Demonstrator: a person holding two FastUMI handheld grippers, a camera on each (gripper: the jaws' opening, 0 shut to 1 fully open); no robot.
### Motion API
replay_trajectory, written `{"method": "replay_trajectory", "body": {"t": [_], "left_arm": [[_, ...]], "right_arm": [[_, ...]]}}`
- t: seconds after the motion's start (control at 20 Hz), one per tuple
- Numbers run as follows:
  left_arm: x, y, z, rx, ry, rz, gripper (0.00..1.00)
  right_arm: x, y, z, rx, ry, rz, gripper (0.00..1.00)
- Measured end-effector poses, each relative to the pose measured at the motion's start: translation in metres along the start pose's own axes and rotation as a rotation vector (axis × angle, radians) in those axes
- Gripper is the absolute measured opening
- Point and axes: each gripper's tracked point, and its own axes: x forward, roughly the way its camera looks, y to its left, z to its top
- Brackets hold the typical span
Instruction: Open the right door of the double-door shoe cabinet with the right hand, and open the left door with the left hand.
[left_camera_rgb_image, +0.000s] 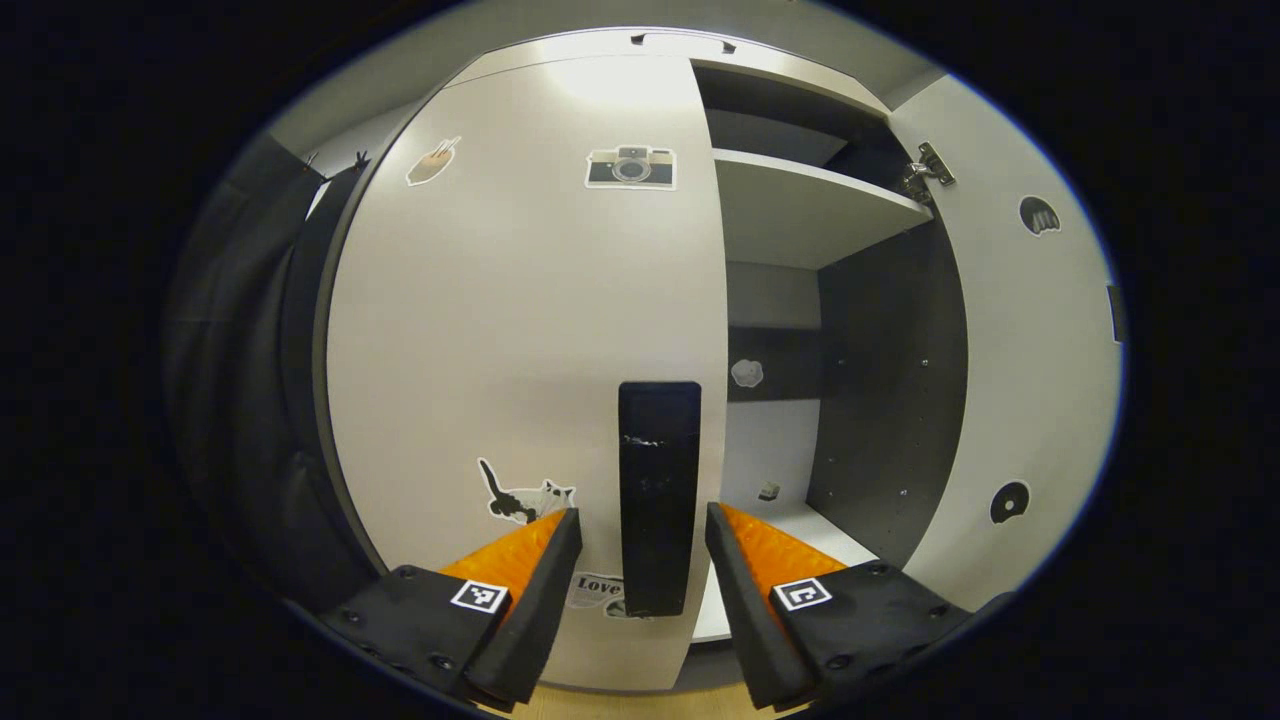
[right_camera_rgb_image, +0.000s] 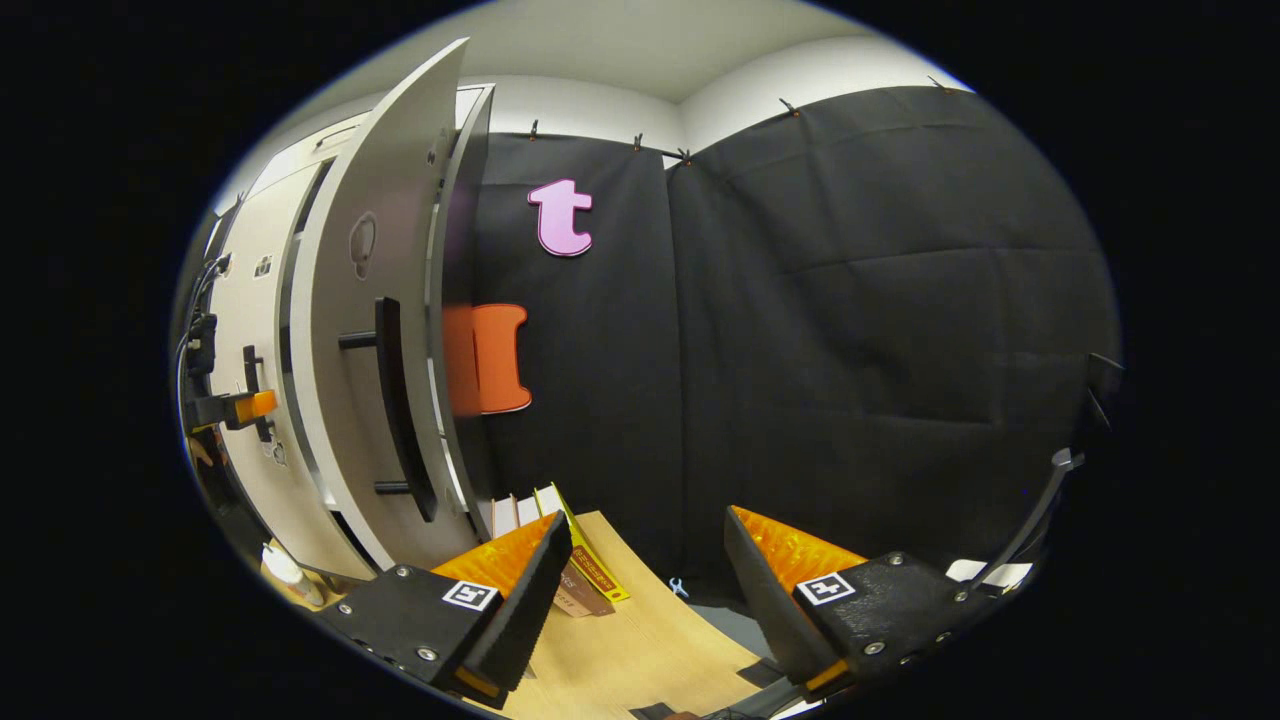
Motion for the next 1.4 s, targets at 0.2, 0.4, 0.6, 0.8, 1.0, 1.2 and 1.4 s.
{"method": "replay_trajectory", "body": {"t": [0.2,0.4,0.6,0.8,1.0,1.2,1.4], "left_arm": [[0.005,-0.005,-0.001,-0.023,0.000,-0.006,0.49],[0.003,-0.004,-0.002,-0.013,-0.021,-0.002,0.29],[-0.001,-0.003,-0.004,-0.011,-0.011,-0.027,0.14],[-0.021,-0.003,-0.006,-0.024,-0.014,-0.078,0.14],[-0.047,0.004,-0.008,-0.030,-0.010,-0.099,0.14],[-0.066,0.016,-0.005,-0.048,-0.015,-0.107,0.14],[-0.074,0.023,-0.007,-0.045,-0.012,-0.104,0.14]], "right_arm": [[0.002,-0.004,0.002,0.014,-0.006,-0.012,0.93],[-0.003,-0.001,0.007,0.025,-0.020,-0.002,0.93],[-0.012,0.005,0.012,0.017,-0.030,0.015,0.93],[-0.028,0.016,0.021,0.014,-0.054,0.030,0.93],[-0.046,0.031,0.024,0.003,-0.065,0.055,0.93],[-0.057,0.044,0.028,0.001,-0.067,0.079,0.93],[-0.067,0.059,0.033,0.007,-0.081,0.108,0.93]]}}
